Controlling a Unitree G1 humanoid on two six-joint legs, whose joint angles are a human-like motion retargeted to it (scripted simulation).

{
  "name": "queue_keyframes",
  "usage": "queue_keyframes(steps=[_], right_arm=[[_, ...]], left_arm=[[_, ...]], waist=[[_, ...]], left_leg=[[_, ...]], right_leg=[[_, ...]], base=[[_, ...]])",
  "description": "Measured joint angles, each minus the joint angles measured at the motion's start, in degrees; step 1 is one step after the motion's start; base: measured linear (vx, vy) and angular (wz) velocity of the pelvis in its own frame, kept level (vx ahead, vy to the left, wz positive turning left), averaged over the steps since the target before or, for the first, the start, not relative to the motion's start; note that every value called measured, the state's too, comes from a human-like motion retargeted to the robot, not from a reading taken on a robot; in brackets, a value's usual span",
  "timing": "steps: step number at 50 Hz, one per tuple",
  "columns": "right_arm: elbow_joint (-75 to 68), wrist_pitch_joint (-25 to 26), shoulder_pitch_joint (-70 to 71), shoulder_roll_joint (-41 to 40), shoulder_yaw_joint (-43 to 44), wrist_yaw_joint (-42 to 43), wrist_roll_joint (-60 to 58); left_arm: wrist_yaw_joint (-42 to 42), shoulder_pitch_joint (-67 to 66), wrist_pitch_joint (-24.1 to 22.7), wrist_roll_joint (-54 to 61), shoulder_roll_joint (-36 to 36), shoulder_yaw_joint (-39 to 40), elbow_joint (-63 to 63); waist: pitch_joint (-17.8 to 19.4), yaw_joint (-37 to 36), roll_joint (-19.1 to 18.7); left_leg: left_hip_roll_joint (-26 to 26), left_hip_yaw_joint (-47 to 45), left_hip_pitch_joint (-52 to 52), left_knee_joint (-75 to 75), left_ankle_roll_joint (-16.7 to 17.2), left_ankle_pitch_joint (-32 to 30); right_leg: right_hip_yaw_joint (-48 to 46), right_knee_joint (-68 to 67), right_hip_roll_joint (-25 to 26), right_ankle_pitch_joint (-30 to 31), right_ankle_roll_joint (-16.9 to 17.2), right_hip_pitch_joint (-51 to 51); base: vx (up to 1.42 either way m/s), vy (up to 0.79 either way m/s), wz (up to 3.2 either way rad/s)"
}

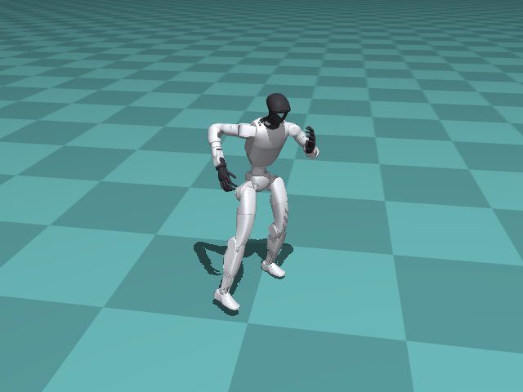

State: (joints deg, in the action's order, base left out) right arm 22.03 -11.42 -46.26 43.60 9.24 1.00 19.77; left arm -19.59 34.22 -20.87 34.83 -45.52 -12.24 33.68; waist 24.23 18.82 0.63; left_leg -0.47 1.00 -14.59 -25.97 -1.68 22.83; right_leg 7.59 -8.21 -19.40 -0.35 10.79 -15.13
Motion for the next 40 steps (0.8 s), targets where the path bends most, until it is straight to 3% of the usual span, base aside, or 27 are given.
queue_keyframes(steps=[3,5,7,8,10,12,13,16,20,23,25,27,30,32,35,38,40], right_arm=[[-1.56,1.43,-6.55,-1.74,1.92,-3.88,1.83],[-3.32,1.3,-5.94,-1.04,-0.03,-5.96,4.42],[-6.5,0.68,0.53,0.92,-5.09,-5.74,7.67],[-8.29,0.26,6.15,1.98,-8.47,-3.71,8.07],[-10.29,-1.09,19.08,4.11,-12.66,-0.51,3.21],[-10.79,-0.68,34.79,1.95,-15.6,4.54,-1.41],[-10.13,-1.07,41.61,0.83,-15.76,4.56,-2.09],[-2.74,-2.01,54.89,-1.86,-16.81,6.95,0.27],[12.32,-2.73,61.87,2.87,-19.54,6.92,3.42],[20.94,-3.36,67.01,9.04,-22.6,7.97,1.54],[25.67,-4.67,71.2,10.02,-26.55,11.02,-1.41],[28.08,-5.71,74.25,8.42,-30.07,14.79,-2.8],[26.83,-5.52,73.45,2.68,-33.53,18.29,-5.22],[22.76,-2.92,70.3,-1.07,-31.86,15.37,-6.82],[10.23,-1.82,63.16,-9.97,-30.54,17.84,-12.54],[-2.97,-1.52,53.79,-15.47,-27.77,21.63,-12.26],[-3.54,-3.64,44.77,-13.93,-23.94,20.28,-6.78]], left_arm=[[2.45,-2.02,-0.78,0.94,3.91,1.76,3.89],[4.28,-5.03,-0.67,0.29,6.02,3.17,5.18],[4.95,-11.82,-0.49,-1.17,7.96,4.78,3.41],[3.42,-16.64,-1.54,3.5,10.49,4.5,1.89],[3.05,-27.39,2.28,-5.39,10.28,7.88,-8.5],[-1.15,-37.77,1.28,4.7,14.48,7.07,-16.85],[-0.24,-43.38,4.2,-4.63,12.06,8.76,-21.92],[2.68,-59.46,5.86,-3.73,7.25,11.32,-24.18],[7.5,-77.46,6.43,1.81,-2.92,17.54,-18.05],[10.48,-87.39,6.18,3.91,-5.4,24.88,-14.95],[11.6,-89.64,6.23,4.2,-3.36,29.07,-13.84],[11.21,-86.53,6.75,4.85,0.72,30.6,-13.65],[9.68,-78.75,8.66,6.06,8.61,29.24,-14.61],[8.51,-70.9,9.24,5.2,13.48,26.44,-16.17],[1.54,-52.03,6.06,3.34,18.49,16.64,-21.82],[-6.25,-25.95,3.0,-0.07,16.89,5.01,-25.41],[-9.9,-7.93,1.52,-2.1,13.64,0.46,-22.52]], waist=[[-0.91,2.38,0.09],[-0.21,1.87,-1.29],[1.4,0.18,-3.28],[2.39,-0.71,-4.28],[2.98,-2.72,-5.67],[0.84,-5.85,-5.42],[-1.33,-8.19,-5.73],[-8.23,-18.97,-4.21],[-16.77,-33.75,2.63],[-19.03,-40.76,8.53],[-18.24,-43.01,11.11],[-15.95,-43.82,11.01],[-14.41,-41.92,7.28],[-12.42,-37.88,5.44],[-6.8,-28.44,3.81],[-1.17,-18.05,0.17],[0.77,-11.51,-2.61]], left_leg=[[0.02,-6.65,-6.06,-20.32,-5.57,11.97],[-0.35,-5.14,-12.43,-37.24,-6.94,17.09],[-2.53,-3.96,-17.3,-51.65,-7.63,20.47],[-4.2,-4.25,-18.89,-57.45,-8.45,21.92],[-7.92,-6.23,-20.9,-65.98,-9.84,23.91],[-11.16,-10.13,-22.19,-69.93,-10.55,24.8],[-13.24,-11.95,-23.52,-70.84,-10.41,24.81],[-17.98,-19.16,-24.99,-67.83,-10.8,23.61],[-18.36,-28.78,-24.07,-52.86,-11.4,20.52],[-15.11,-34.23,-21.81,-36.0,-8.73,16.63],[-12.89,-38.85,-18.86,-22.2,-7.16,14.33],[-11.19,-44.04,-14.36,-8.35,-5.36,11.75],[-10.18,-48.92,-8.75,2.7,-2.39,8.61],[-8.35,-44.01,-9.05,-0.72,-2.9,12.74],[-4.49,-33.4,-10.77,-11.92,-5.58,21.56],[-2.41,-23.27,-8.09,-17.77,-5.96,26.7],[-1.47,-16.86,-3.8,-15.2,-5.18,27.17]], right_leg=[[3.6,2.01,-6.79,3.09,2.88,4.34],[-4.01,-2.4,-8.45,-6.72,3.88,6.54],[-9.82,-13.29,-7.14,-20.27,3.59,5.19],[-11.38,-21.04,-6.44,-25.35,2.65,3.01],[-14.16,-34.38,-6.09,-31.35,-0.07,-0.53],[-16.91,-39.21,-7.09,-34.39,-2.46,-0.66],[-18.51,-38.87,-6.73,-34.65,-3.58,-0.18],[-22.73,-32.76,-6.96,-29.37,-6.26,3.57],[-28.34,-13.9,-8.46,-6.94,-5.7,13.36],[-31.02,-5.49,-9.58,9.57,-1.52,18.47],[-28.16,-5.67,-9.03,11.72,0.28,18.72],[-22.9,-10.94,-6.54,6.68,0.5,16.79],[-20.12,-24.37,-3.37,-3.73,-1.51,11.95],[-17.92,-38.64,-3.68,-12.06,-3.9,6.59],[-10.85,-63.5,-2.02,-23.49,-5.07,-2.56],[-8.4,-84.7,1.86,-29.43,-4.73,-10.87],[-9.11,-93.69,3.16,-32.42,-5.86,-16.57]], base=[[0.37,-0.55,3.46],[0.21,-0.59,2.49],[0.12,-0.54,1.81],[0.09,-0.46,1.47],[0.11,-0.37,1.38],[0.19,-0.2,1.41],[0.25,-0.04,1.34],[0.33,0.18,1.3],[0.48,0.54,1.76],[0.53,0.66,2.04],[0.5,0.64,2.09],[0.51,0.6,2.06],[0.59,0.57,2.15],[0.63,0.51,2.79],[0.65,0.37,3.54],[0.77,0.21,3.43],[0.92,0.17,2.86]])
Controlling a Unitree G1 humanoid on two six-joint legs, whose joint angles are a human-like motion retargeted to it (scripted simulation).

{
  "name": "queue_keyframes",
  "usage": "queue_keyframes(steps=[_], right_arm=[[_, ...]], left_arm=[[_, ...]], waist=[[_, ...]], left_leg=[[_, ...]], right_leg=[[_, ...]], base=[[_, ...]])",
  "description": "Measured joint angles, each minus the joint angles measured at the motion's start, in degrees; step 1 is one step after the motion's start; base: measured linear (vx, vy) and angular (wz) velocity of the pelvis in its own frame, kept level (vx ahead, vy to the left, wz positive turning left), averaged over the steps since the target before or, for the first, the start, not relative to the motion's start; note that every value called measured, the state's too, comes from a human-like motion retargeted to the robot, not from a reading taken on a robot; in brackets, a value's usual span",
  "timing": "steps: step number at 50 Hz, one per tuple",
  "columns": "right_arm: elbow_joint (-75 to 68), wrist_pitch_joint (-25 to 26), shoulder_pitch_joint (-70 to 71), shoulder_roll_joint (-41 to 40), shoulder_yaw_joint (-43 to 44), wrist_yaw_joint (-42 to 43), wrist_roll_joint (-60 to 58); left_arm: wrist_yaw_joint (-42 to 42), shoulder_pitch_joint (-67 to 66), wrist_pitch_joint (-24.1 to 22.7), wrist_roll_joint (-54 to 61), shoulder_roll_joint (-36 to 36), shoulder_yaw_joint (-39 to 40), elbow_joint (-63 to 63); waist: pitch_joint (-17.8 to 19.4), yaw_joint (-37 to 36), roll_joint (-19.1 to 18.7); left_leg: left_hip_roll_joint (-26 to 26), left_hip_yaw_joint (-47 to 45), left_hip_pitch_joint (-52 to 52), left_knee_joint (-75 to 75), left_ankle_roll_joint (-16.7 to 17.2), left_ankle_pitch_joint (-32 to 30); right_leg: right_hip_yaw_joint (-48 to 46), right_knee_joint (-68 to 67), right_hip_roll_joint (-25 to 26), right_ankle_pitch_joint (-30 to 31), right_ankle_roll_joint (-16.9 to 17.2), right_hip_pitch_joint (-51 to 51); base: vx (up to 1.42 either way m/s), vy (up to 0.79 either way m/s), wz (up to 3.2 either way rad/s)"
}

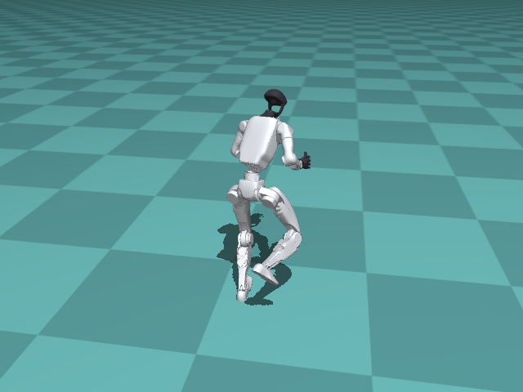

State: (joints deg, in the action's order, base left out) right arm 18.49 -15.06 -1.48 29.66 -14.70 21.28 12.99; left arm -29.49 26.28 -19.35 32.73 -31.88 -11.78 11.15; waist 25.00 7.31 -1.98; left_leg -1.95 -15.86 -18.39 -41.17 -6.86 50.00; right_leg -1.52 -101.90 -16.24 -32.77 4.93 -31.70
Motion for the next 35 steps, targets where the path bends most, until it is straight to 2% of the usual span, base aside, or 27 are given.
queue_keyframes(steps=[3,5,6,8,10,11,12,15,17,18,20,22,25,27,29,30,31,33,35], right_arm=[[7.39,-3.03,-18.65,13.36,12.14,-9.32,8.2],[10.34,-3.32,-33.39,22.73,22.66,-15.93,12.13],[9.96,-3.15,-39.57,25.38,27.25,-18.2,13.27],[8.2,-1.72,-50.86,28.21,36.29,-23.09,13.81],[5.62,0.4,-59.67,27.34,43.98,-27.45,11.13],[4.36,1.28,-62.27,25.79,45.85,-28.64,9.68],[3.09,2.25,-64.06,24.22,46.99,-29.65,8.63],[-0.36,5.64,-63.36,20.69,44.04,-31.21,8.18],[-1.99,6.46,-59.13,20.91,40.75,-30.35,5.67],[-2.92,6.18,-56.25,21.49,38.89,-28.91,3.92],[-5.3,4.58,-48.9,22.01,34.36,-23.68,1.68],[-8.24,2.77,-36.92,20.86,28.36,-15.5,0.57],[-10.12,1.79,-10.69,16.84,21.92,-5.11,-1.9],[-7.13,1.3,8.24,14.35,19.99,-2.25,-3.03],[-1.76,0.62,24.42,15.56,16.42,1.53,-2.04],[1.23,0.49,31.48,17.51,13.81,3.71,-1.38],[3.85,0.21,37.29,20.44,10.3,5.42,-0.62],[7.42,-0.42,47.76,26.01,3.32,8.32,0.16],[8.3,-0.22,56.73,29.4,-2.38,10.79,-2.37]], left_arm=[[-4.73,25.03,-2.32,-4.55,-7.07,-2.56,6.29],[-6.22,35.77,-5.96,-3.69,-11.76,-4.54,11.41],[-7.18,40.02,-5.26,-6.82,-16.01,-6.02,11.81],[-8.54,46.12,-5.15,-9.02,-22.71,-9.62,12.85],[-8.93,48.19,-5.37,-9.1,-27.66,-12.25,12.83],[-8.38,47.16,-5.14,-9.08,-29.24,-12.26,12.53],[-7.64,45.45,-4.87,-8.87,-30.43,-11.87,12.39],[-4.61,32.81,-3.76,-7.49,-30.2,-6.75,13.43],[-1.86,17.98,-2.81,-7.19,-27.6,0.21,14.07],[0.65,9.04,-2.09,-6.61,-25.78,4.83,14.11],[6.26,-9.42,0.6,-6.18,-20.96,13.35,12.03],[8.07,-26.11,3.28,-4.74,-15.33,15.53,5.01],[8.67,-46.48,8.23,0.96,-8.94,12.04,-12.63],[12.34,-57.94,9.68,-5.2,-11.65,11.14,-19.57],[16.02,-69.17,9.69,-8.15,-16.95,12.18,-20.07],[17.99,-74.88,9.65,-6.87,-19.22,13.47,-19.37],[20.17,-80.09,9.73,-4.91,-20.38,15.48,-18.59],[25.52,-89.38,9.84,-3.38,-22.01,20.38,-17.04],[31.01,-92.12,10.4,-3.59,-22.54,24.56,-16.49]], waist=[[0.75,10.17,-5.45],[-0.9,17.35,-9.65],[-1.65,20.78,-11.44],[-3.45,26.32,-14.01],[-6.1,28.31,-14.82],[-7.77,27.32,-14.19],[-9.35,26.02,-13.2],[-12.75,20.58,-6.67],[-13.72,17.52,-2.58],[-14.11,15.93,-1.32],[-13.95,12.1,-0.25],[-11.64,6.11,-0.47],[-9.19,-4.4,1.19],[-10.47,-13.72,4.41],[-12.84,-24.86,8.23],[-14.19,-30.54,10.29],[-15.37,-34.97,12.02],[-17.39,-41.71,14.85],[-17.92,-44.71,16.45]], left_leg=[[-1.39,7.87,8.92,12.28,2.85,-5.78],[-4.27,11.28,13.31,19.86,5.76,-14.75],[-5.79,13.29,15.32,23.93,7.42,-21.54],[-8.4,16.64,18.38,29.54,11.21,-36.32],[-9.88,17.55,20.99,32.58,14.57,-49.26],[-9.69,16.24,22.35,32.17,14.87,-51.17],[-9.24,14.68,23.59,30.74,14.8,-51.64],[-6.16,9.39,24.88,14.68,12.29,-41.99],[-5.94,7.97,21.24,-4.06,10.5,-34.37],[-6.48,7.82,17.94,-14.58,9.18,-30.48],[-7.82,8.99,9.61,-35.98,5.97,-23.02],[-8.79,11.84,-0.09,-55.18,2.9,-16.36],[-9.1,12.84,-15.73,-74.98,-0.16,-9.79],[-10.88,9.71,-24.56,-77.96,-1.44,-9.74],[-12.13,6.24,-30.97,-74.05,-1.29,-11.99],[-12.18,4.57,-33.43,-70.39,-0.93,-13.61],[-11.52,3.32,-34.72,-64.79,-0.06,-15.31],[-10.71,0.88,-35.36,-51.89,0.97,-18.18],[-11.41,-2.54,-32.48,-36.08,0.75,-20.29]], right_leg=[[-3.39,-2.53,1.99,-2.6,-1.26,-7.72],[-7.87,1.64,2.22,-2.59,-2.45,-11.62],[-11.08,6.01,1.56,-2.17,-3.08,-12.15],[-16.77,16.79,0.43,-0.9,-4.38,-11.46],[-19.93,31.18,0.61,1.55,-4.47,-8.73],[-19.69,40.29,1.26,3.24,-3.28,-6.53],[-19.0,49.81,1.83,4.91,-1.79,-3.97],[-14.08,79.15,1.21,8.08,4.66,6.96],[-14.3,89.95,-1.69,8.91,6.71,13.01],[-15.34,92.29,-3.16,10.79,6.63,14.94],[-15.86,91.09,-5.55,15.36,5.45,16.93],[-13.64,79.53,-6.32,9.78,3.7,15.15],[-10.77,64.93,-7.37,-1.23,2.29,13.18],[-8.46,66.92,-7.13,-1.04,1.22,16.02],[-5.42,73.87,-7.1,5.39,0.59,20.6],[-3.65,77.82,-7.51,10.44,0.01,23.02],[-2.67,82.09,-8.49,18.2,0.52,25.64],[-2.21,89.37,-10.26,33.52,2.89,30.74],[-3.35,93.14,-10.66,42.63,5.71,35.34]], base=[[1.09,0.11,2.34],[1.26,-0.04,2.02],[1.32,-0.14,1.94],[1.36,-0.25,1.82],[1.41,-0.38,1.33],[1.43,-0.45,0.86],[1.44,-0.49,0.58],[1.44,-0.53,0.52],[1.37,-0.53,0.51],[1.28,-0.48,0.41],[1.2,-0.43,0.23],[1.13,-0.36,-0.25],[1.18,-0.3,-0.74],[1.35,-0.18,-1.36],[1.49,0.04,-1.75],[1.57,0.26,-1.67],[1.6,0.37,-1.43],[1.62,0.48,-0.84],[1.64,0.5,-0.09]])
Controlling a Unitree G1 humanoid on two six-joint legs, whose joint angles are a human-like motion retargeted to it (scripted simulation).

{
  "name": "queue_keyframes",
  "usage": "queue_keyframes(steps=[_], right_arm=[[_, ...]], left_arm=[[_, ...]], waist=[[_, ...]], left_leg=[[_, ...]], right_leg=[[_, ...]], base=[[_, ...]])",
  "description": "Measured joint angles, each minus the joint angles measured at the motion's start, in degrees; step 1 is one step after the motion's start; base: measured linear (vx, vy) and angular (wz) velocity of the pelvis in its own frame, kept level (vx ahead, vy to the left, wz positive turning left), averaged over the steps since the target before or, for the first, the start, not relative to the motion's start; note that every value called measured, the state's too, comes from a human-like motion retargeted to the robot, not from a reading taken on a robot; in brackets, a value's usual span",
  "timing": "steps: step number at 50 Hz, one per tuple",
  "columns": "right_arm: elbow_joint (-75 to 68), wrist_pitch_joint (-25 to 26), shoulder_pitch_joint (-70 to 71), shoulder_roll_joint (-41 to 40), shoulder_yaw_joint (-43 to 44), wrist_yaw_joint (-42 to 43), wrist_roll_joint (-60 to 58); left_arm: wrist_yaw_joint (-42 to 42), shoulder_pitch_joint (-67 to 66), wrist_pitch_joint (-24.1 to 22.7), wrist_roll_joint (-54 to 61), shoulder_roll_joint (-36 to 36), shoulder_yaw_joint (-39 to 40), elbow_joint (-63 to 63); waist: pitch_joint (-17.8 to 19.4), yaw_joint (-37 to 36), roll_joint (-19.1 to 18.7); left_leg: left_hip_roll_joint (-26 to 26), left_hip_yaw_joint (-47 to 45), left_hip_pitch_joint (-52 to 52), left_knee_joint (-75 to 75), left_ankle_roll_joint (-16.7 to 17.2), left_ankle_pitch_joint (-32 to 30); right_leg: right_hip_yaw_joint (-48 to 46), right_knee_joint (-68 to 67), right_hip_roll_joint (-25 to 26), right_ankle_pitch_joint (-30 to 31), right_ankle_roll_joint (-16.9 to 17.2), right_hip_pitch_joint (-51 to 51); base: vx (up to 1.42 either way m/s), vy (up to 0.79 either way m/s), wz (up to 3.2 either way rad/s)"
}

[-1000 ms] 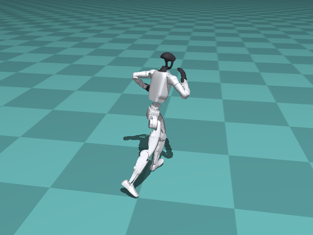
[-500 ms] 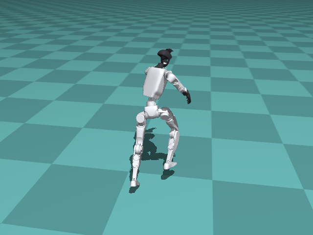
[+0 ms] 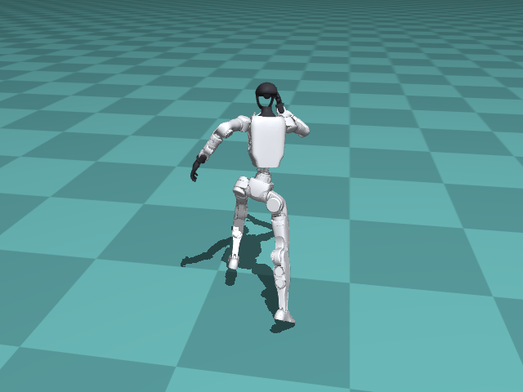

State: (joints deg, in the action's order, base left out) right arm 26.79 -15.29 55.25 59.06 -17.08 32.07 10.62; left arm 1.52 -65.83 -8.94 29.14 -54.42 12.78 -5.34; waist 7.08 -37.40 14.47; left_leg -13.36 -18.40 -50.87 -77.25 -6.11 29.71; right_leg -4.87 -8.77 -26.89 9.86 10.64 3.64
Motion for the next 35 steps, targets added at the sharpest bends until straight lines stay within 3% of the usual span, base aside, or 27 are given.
queue_keyframes(steps=[3,5,7,8,10,12,15,17,20,23,25,28,31,33,35], right_arm=[[1.8,1.44,4.64,-2.46,-5.45,2.29,-3.98],[5.01,0.92,0.26,-7.45,-6.39,1.66,-4.72],[8.11,0.48,-8.56,-11.94,-4.89,-2.13,-4.36],[8.79,0.64,-13.57,-13.87,-3.87,-4.83,-3.76],[7.99,1.27,-25.13,-17.08,-1.4,-9.94,-3.29],[2.3,1.39,-39.47,-19.45,0.56,-10.26,-4.33],[-6.57,0.76,-63.67,-21.87,5.25,-10.39,3.95],[-3.57,-1.81,-80.02,-17.63,13.19,-13.31,9.22],[2.04,-4.68,-99.34,-6.43,25.92,-21.77,11.77],[1.93,-1.83,-112.98,0.15,38.79,-31.86,14.43],[0.71,0.53,-119.74,1.75,46.03,-36.52,13.99],[-2.07,2.73,-121.07,1.73,47.24,-38.57,14.02],[-3.7,4.94,-117.64,2.05,43.2,-41.02,10.97],[-4.29,6.17,-112.43,1.03,39.06,-41.37,10.26],[-6.53,5.7,-103.43,-0.82,32.32,-37.39,11.09]], left_arm=[[1.21,0.0,0.32,1.44,1.72,2.61,1.33],[-0.51,0.06,0.21,2.3,3.6,3.05,3.81],[-2.52,5.83,0.46,1.69,6.03,1.48,6.24],[-4.44,10.21,0.27,1.11,7.64,0.17,7.3],[-11.5,23.14,-1.06,-0.6,11.32,-4.04,8.43],[-21.3,42.59,-3.19,-2.68,14.47,-10.14,8.59],[-30.0,76.51,-5.15,-5.31,17.52,-17.98,12.13],[-32.0,97.19,-6.48,-8.14,16.58,-21.31,16.73],[-34.56,117.86,-8.45,-13.19,6.92,-25.63,23.34],[-34.49,129.24,-9.61,-11.86,-2.91,-31.47,24.86],[-35.47,135.24,-10.63,-10.34,-5.53,-35.04,23.46],[-36.94,136.76,-13.0,-4.65,-2.87,-37.27,21.21],[-32.36,125.76,-12.73,-1.4,0.31,-33.29,21.65],[-27.28,112.77,-10.72,-0.69,2.78,-28.25,22.56],[-23.74,96.14,-8.79,-0.68,6.72,-23.0,22.02]], waist=[[0.22,1.17,-0.27],[0.53,2.93,-2.83],[1.54,5.28,-6.35],[2.25,7.07,-7.27],[4.68,12.01,-6.33],[6.99,17.99,-4.88],[7.46,28.37,-6.82],[6.05,38.45,-10.81],[3.42,55.59,-17.04],[2.12,67.68,-21.05],[1.94,71.94,-21.64],[1.99,72.12,-20.8],[2.46,68.93,-18.59],[3.64,65.14,-17.1],[6.3,59.94,-17.72]], left_leg=[[1.56,-5.5,11.97,31.81,1.95,-1.29],[3.62,-5.14,23.3,54.47,6.0,-1.64],[2.86,-2.47,31.89,64.82,7.22,-3.75],[2.32,-1.14,34.14,64.72,5.98,-4.99],[2.92,1.76,33.84,54.57,0.74,-1.84],[3.72,4.64,31.15,40.23,-2.47,7.3],[3.31,8.5,34.1,35.36,-2.68,14.38],[1.57,11.89,39.0,41.52,-0.72,11.87],[-3.72,16.29,46.55,53.85,4.6,-2.36],[-8.81,17.35,54.1,64.76,11.81,-25.82],[-10.04,15.79,58.42,67.04,13.97,-32.32],[-9.07,14.53,60.89,56.27,11.42,-25.31],[-4.92,19.42,60.18,34.33,10.82,-16.57],[-1.73,20.92,57.53,15.51,8.91,-10.85],[-1.06,19.71,52.5,-4.18,4.89,-4.73]], right_leg=[[1.36,-3.89,2.9,-4.52,0.16,5.55],[2.76,-13.12,6.26,-9.72,0.29,7.79],[0.97,-28.27,7.78,-14.47,-1.43,6.78],[-0.48,-37.14,6.99,-17.63,-3.4,4.73],[-0.96,-55.79,3.48,-25.98,-7.38,-2.01],[1.65,-72.75,3.09,-34.11,-8.79,-10.77],[0.24,-89.36,6.08,-41.5,-9.2,-23.43],[-5.67,-92.29,6.35,-44.48,-10.01,-30.51],[-13.75,-87.55,6.79,-46.25,-11.62,-39.9],[-16.97,-72.74,8.47,-42.36,-11.27,-44.2],[-17.56,-59.05,7.87,-39.13,-9.04,-42.97],[-18.03,-31.7,6.4,-35.97,-4.55,-35.89],[-16.4,-7.8,5.65,-33.02,0.04,-26.22],[-13.86,-2.26,3.76,-26.07,0.98,-21.41],[-10.41,-7.11,2.86,-23.25,-0.53,-19.89]], base=[[1.67,0.51,0.31],[1.7,0.57,-0.02],[1.64,0.58,-0.05],[1.54,0.51,0.29],[1.45,0.4,0.74],[1.41,0.27,1.22],[1.47,0.16,1.54],[1.55,-0.02,1.89],[1.6,-0.33,1.56],[1.67,-0.6,1.05],[1.71,-0.68,0.89],[1.73,-0.74,0.48],[1.73,-0.8,0.0],[1.67,-0.71,-0.32],[1.58,-0.58,-0.69]])
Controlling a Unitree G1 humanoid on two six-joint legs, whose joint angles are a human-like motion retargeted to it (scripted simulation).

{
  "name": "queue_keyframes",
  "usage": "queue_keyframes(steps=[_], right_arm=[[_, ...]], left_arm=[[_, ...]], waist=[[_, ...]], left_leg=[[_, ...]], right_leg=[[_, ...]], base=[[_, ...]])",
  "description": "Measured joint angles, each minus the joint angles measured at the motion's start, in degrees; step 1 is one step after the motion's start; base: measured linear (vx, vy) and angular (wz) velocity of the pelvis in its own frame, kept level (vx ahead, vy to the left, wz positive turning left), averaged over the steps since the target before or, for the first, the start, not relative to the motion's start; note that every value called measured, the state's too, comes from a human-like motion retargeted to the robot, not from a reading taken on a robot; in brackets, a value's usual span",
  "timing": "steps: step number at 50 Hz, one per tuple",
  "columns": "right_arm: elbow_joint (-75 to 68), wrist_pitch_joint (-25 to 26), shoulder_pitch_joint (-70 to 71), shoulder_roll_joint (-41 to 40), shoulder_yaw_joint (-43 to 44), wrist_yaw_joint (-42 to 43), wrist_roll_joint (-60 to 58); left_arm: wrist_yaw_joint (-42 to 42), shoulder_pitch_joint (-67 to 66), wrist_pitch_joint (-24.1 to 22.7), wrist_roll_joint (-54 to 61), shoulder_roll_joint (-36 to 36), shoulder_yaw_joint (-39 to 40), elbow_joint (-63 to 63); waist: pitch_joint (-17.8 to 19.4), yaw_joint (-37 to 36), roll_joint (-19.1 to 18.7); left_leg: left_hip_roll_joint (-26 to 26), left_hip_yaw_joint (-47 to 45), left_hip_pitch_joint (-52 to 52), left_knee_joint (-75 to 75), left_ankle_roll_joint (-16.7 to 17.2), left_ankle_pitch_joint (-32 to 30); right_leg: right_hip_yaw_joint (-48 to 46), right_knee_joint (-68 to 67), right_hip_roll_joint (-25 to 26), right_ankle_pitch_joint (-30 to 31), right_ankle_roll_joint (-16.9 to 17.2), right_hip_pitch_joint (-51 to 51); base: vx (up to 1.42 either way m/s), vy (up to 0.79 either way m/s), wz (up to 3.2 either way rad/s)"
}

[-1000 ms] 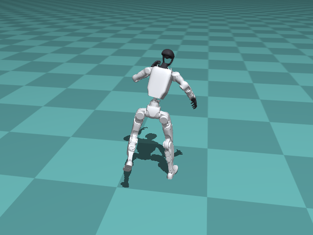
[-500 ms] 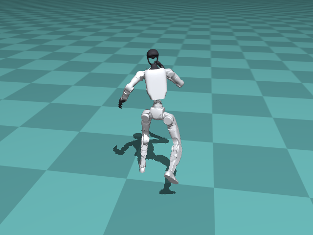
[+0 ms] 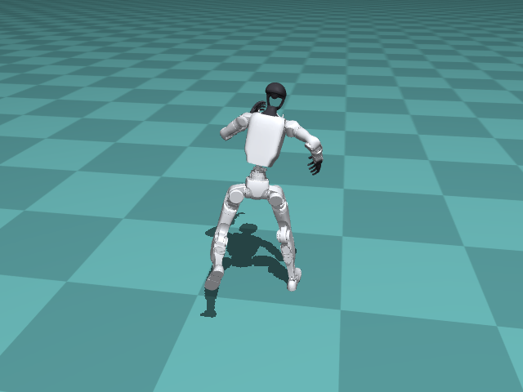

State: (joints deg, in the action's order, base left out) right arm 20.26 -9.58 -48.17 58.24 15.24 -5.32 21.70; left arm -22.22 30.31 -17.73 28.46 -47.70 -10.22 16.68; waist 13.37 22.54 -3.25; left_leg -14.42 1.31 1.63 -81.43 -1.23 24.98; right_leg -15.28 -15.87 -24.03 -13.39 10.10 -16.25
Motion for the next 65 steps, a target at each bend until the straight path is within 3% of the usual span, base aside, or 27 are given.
queue_keyframes(steps=[3,5,7,10,13,15,18,20,22,23,25,27,30,33,37,40,43,45,48,50,52,54,56,59,62,65], right_arm=[[-7.28,-1.28,26.49,-2.86,-15.62,10.2,-6.03],[-8.39,-1.42,45.57,-8.22,-21.98,13.32,-11.39],[-5.45,-1.38,60.09,-17.45,-24.71,14.65,-11.34],[2.0,-1.01,73.27,-28.08,-30.04,19.76,-11.47],[11.07,-1.51,82.11,-25.0,-37.74,20.62,-12.71],[16.62,-2.29,86.85,-21.06,-41.47,18.77,-13.71],[22.07,-4.61,83.81,-20.01,-42.91,16.83,-8.98],[24.15,-4.93,75.71,-19.53,-40.78,13.62,-4.76],[22.81,-4.12,66.65,-20.07,-38.78,10.38,-4.71],[20.46,-3.79,62.42,-20.59,-38.26,10.06,-5.24],[12.18,-3.18,53.01,-21.3,-36.91,12.66,-6.41],[2.11,-2.93,43.51,-21.66,-33.12,14.16,-7.47],[-0.85,-5.75,31.11,-17.34,-26.25,13.02,-2.84],[4.91,-7.59,19.01,-9.12,-18.59,10.15,4.13],[7.52,-6.52,1.9,-4.45,-5.61,5.7,6.52],[5.84,-4.31,-6.76,-4.61,2.37,2.99,4.01],[3.43,-2.28,-10.39,-6.11,5.54,2.31,0.58],[1.87,-1.17,-11.28,-7.11,6.29,2.05,-0.65],[-2.5,-0.86,-7.46,-7.81,3.9,2.98,-0.5],[-8.49,-1.49,2.44,-6.81,-1.44,7.48,-2.53],[-16.19,-1.14,20.4,-5.1,-9.64,14.77,-8.44],[-21.1,-0.22,40.62,-6.31,-18.02,19.79,-14.1],[-20.94,0.0,57.25,-10.76,-24.83,20.99,-14.65],[-13.61,-0.25,70.1,-15.96,-32.57,20.38,-13.57],[-3.6,-0.93,72.0,-16.14,-35.25,18.63,-11.07],[5.02,-2.36,68.14,-16.97,-32.39,15.2,-9.04]], left_arm=[[-2.28,-29.5,2.81,0.71,9.55,4.02,-9.16],[0.65,-47.55,5.77,-0.13,13.69,5.79,-16.59],[4.8,-62.97,6.83,0.35,11.59,6.96,-17.29],[9.46,-81.52,6.78,9.82,2.41,8.13,-11.8],[17.58,-92.65,7.56,11.07,-6.09,13.18,-7.48],[21.74,-96.09,7.97,8.69,-9.1,18.76,-4.88],[21.2,-94.02,8.79,5.09,-8.23,23.5,-4.82],[19.5,-88.76,9.73,0.2,-5.91,23.48,-7.61],[14.92,-79.42,9.82,-4.37,-2.03,21.67,-12.44],[11.59,-73.09,9.56,-5.41,-0.4,20.56,-15.15],[5.24,-57.15,9.69,-8.8,0.97,17.81,-21.03],[1.41,-35.98,11.04,-14.38,1.78,12.72,-26.61],[-2.11,-9.76,9.26,-13.26,4.71,4.6,-25.99],[-2.69,3.52,6.72,-11.24,0.1,-3.58,-17.91],[0.44,12.33,3.87,-7.25,-7.03,-11.51,-8.54],[2.03,16.35,1.58,-1.01,-7.15,-12.38,-3.4],[1.37,13.27,-0.85,4.01,-5.77,-7.62,2.79],[1.34,6.77,-1.86,5.3,-5.2,-2.81,7.46],[5.92,-7.38,-1.08,1.77,-2.95,5.71,11.57],[6.7,-19.06,0.21,-1.06,1.67,11.15,10.28],[3.69,-30.31,1.28,1.85,10.87,11.76,4.02],[0.63,-39.08,1.88,4.76,18.58,8.98,-5.18],[0.34,-46.67,2.74,7.11,21.06,6.17,-12.48],[4.89,-58.09,3.57,10.84,16.9,4.92,-12.65],[10.05,-69.01,4.05,13.28,9.81,7.85,-5.57],[13.36,-73.1,5.06,17.7,7.96,9.69,-2.79]], waist=[[3.07,-8.39,-2.85],[1.43,-14.44,-2.3],[-2.08,-23.38,0.66],[-5.47,-41.07,7.69],[-5.67,-53.3,12.5],[-5.0,-56.27,13.79],[-3.76,-55.28,13.7],[-3.28,-54.14,11.89],[-1.1,-51.34,11.87],[1.07,-49.4,13.47],[5.4,-45.17,17.36],[7.18,-40.64,18.62],[5.63,-31.52,17.2],[1.66,-17.31,11.91],[-0.87,-0.03,4.91],[-1.26,5.67,3.22],[0.37,6.9,4.19],[1.48,6.16,4.51],[3.8,1.33,2.65],[8.39,-3.01,-2.29],[13.5,-6.08,-6.24],[15.22,-9.0,-7.47],[13.62,-13.62,-7.17],[8.11,-23.78,-5.08],[0.99,-31.08,-1.11],[-3.32,-33.72,3.09]], left_leg=[[2.95,-2.51,-12.16,-23.36,-3.8,10.17],[5.98,-7.29,-23.41,-31.88,-6.07,13.36],[6.92,-13.93,-34.76,-32.25,-7.81,13.29],[5.83,-21.73,-46.66,-22.11,-7.33,10.07],[1.83,-24.66,-50.1,-3.57,-6.45,7.64],[-0.74,-26.11,-47.95,12.95,-6.11,6.72],[-1.15,-28.11,-37.19,45.53,-2.24,8.0],[-1.78,-25.99,-28.66,62.43,0.68,1.62],[-2.62,-20.26,-24.57,62.03,-0.15,-7.81],[-1.85,-18.0,-24.47,56.1,-2.29,-6.71],[0.07,-16.29,-25.39,41.33,-4.42,3.1],[0.44,-14.83,-25.43,34.13,-3.5,8.75],[0.75,-12.15,-18.21,41.52,-3.89,9.33],[-2.56,-7.35,-11.45,53.63,-1.58,1.08],[-7.94,-4.18,-4.59,65.56,4.52,-15.43],[-10.48,-9.99,0.33,64.53,5.43,-14.91],[-10.02,-6.26,6.32,55.44,7.06,-8.87],[-10.29,-3.03,9.16,46.27,7.81,-5.17],[-11.58,-1.19,7.98,24.57,3.64,1.73],[-13.03,0.81,5.18,9.2,1.1,7.59],[-10.96,0.62,0.5,-4.36,-0.18,13.18],[-7.51,-4.33,-7.29,-14.25,-3.15,17.71],[-4.3,-12.15,-16.85,-18.68,-6.25,19.02],[-2.94,-23.38,-29.17,-13.95,-8.02,16.74],[-1.87,-30.95,-36.62,1.92,-8.57,13.23],[2.83,-38.43,-35.3,29.01,-7.35,8.17]], right_leg=[[3.89,-15.85,1.34,-14.29,-1.84,-2.15],[5.25,-16.24,1.78,-17.41,-2.2,-0.42],[7.5,-10.29,2.02,-13.84,-3.01,3.51],[12.8,-0.83,0.31,-0.09,-4.21,10.45],[14.41,5.23,-1.71,14.98,-0.93,18.01],[13.18,5.59,-1.05,17.34,-0.2,23.74],[11.03,-5.53,2.36,11.25,-0.74,30.23],[10.91,-20.22,5.12,5.32,-2.15,32.03],[10.28,-39.97,4.73,-1.85,-6.66,29.94],[9.91,-50.3,2.68,-5.82,-8.71,27.71],[10.73,-69.61,-0.18,-14.04,-10.56,21.77],[11.04,-83.49,2.87,-19.17,-11.24,13.02],[6.42,-91.67,7.62,-23.12,-12.65,-1.86],[-3.19,-82.8,9.0,-23.16,-13.44,-13.73],[-11.81,-54.29,5.95,-17.81,-8.4,-17.5],[-11.76,-24.23,2.82,-11.56,-3.17,-14.27],[-2.5,3.06,0.77,-8.59,0.82,-7.14],[0.6,9.47,-2.63,-5.56,1.78,-3.1],[-2.84,2.5,-7.53,10.98,2.36,-1.13],[-1.38,-14.88,-6.0,5.18,2.09,-5.78],[1.02,-28.45,-4.91,-2.7,1.0,-8.95],[2.04,-32.21,-5.8,-5.57,-0.86,-9.11],[1.69,-30.33,-7.11,-6.33,-3.28,-7.91],[-2.12,-20.07,-7.54,-2.65,-5.92,-2.16],[-8.52,-7.48,-8.2,9.16,-6.47,6.57],[-8.01,-1.93,-8.26,22.29,-3.15,12.94]], base=[[1.53,-0.42,-1.09],[1.56,-0.27,-1.09],[1.62,-0.11,-1.38],[1.69,0.13,-1.79],[1.73,0.34,-1.11],[1.75,0.44,-0.14],[1.81,0.5,0.15],[1.85,0.5,-0.12],[1.72,0.43,-0.04],[1.56,0.37,0.38],[1.43,0.3,0.87],[1.34,0.15,1.18],[1.31,-0.03,1.13],[1.3,-0.27,1.62],[1.32,-0.53,2.32],[1.31,-0.75,1.59],[1.33,-0.92,0.94],[1.3,-0.93,0.58],[1.13,-0.74,-0.06],[0.9,-0.48,-0.75],[0.74,-0.29,-0.67],[0.63,-0.1,-0.15],[0.56,0.04,0.21],[0.59,0.14,0.44],[0.7,0.33,1.39],[0.74,0.43,2.18]])
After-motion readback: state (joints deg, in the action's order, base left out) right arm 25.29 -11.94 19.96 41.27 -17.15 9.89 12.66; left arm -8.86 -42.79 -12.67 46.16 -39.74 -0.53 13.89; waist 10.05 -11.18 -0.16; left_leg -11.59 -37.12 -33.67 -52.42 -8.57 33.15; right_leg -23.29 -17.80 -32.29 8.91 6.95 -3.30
